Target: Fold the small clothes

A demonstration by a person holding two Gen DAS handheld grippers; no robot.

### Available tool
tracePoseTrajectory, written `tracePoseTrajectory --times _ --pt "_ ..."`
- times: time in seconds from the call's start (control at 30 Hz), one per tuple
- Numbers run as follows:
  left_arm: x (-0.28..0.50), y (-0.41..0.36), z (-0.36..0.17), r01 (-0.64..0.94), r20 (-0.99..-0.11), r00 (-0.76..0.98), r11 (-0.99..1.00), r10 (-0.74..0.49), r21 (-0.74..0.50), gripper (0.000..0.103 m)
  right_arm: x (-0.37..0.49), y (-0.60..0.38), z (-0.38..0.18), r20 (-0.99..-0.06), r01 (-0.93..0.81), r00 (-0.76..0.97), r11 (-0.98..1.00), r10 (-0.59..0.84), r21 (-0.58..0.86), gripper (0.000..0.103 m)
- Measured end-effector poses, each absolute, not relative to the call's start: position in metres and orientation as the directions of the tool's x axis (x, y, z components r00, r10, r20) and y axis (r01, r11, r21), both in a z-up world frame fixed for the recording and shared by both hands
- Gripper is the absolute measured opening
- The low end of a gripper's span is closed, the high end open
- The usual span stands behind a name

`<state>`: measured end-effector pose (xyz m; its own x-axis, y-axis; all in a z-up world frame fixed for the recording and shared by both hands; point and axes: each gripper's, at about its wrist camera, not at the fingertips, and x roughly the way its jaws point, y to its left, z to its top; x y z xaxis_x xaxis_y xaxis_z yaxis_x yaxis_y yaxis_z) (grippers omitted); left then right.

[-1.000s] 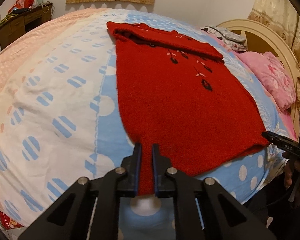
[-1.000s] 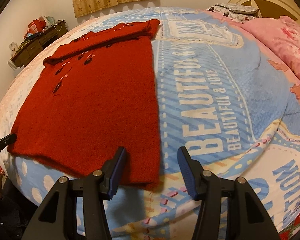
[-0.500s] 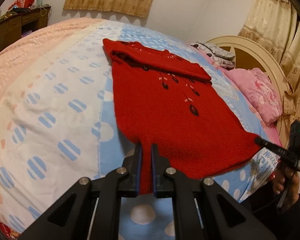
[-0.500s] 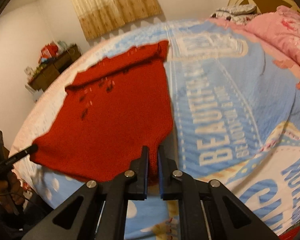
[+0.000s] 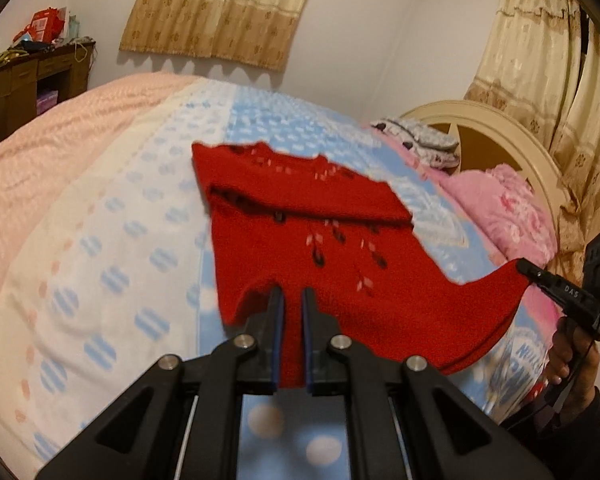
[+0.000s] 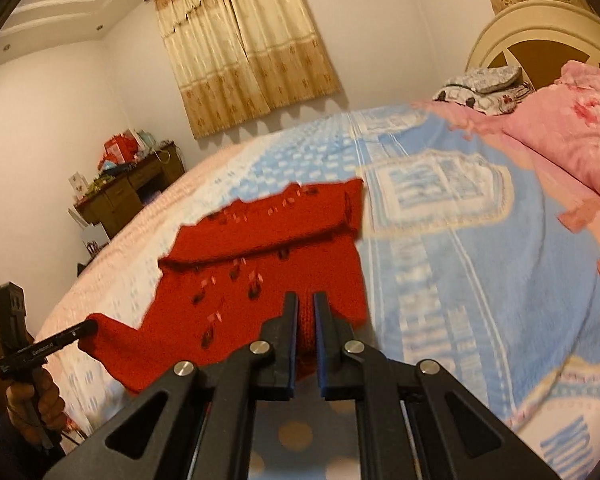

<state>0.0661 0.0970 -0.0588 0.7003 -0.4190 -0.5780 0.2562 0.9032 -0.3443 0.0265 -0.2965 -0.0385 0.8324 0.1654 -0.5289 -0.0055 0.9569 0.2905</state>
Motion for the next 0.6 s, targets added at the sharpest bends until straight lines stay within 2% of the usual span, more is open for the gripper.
tracePoseTrajectory --times 0.2,0.6 --pt "0.097 0.105 -0.041 0.258 -0.539 0.709 0.878 -0.455 -0.402 0.008 0.061 -0.306 -0.014 -0.473 -0.015 0.86 0.936 0.191 0.351 0.006" --pt "0.16 0.109 -0.013 0.26 -0.499 0.755 0.894 -0.424 -0.366 0.008 0.134 -0.316 0.022 -0.435 -0.03 0.875 0.921 0.212 0.389 0.006"
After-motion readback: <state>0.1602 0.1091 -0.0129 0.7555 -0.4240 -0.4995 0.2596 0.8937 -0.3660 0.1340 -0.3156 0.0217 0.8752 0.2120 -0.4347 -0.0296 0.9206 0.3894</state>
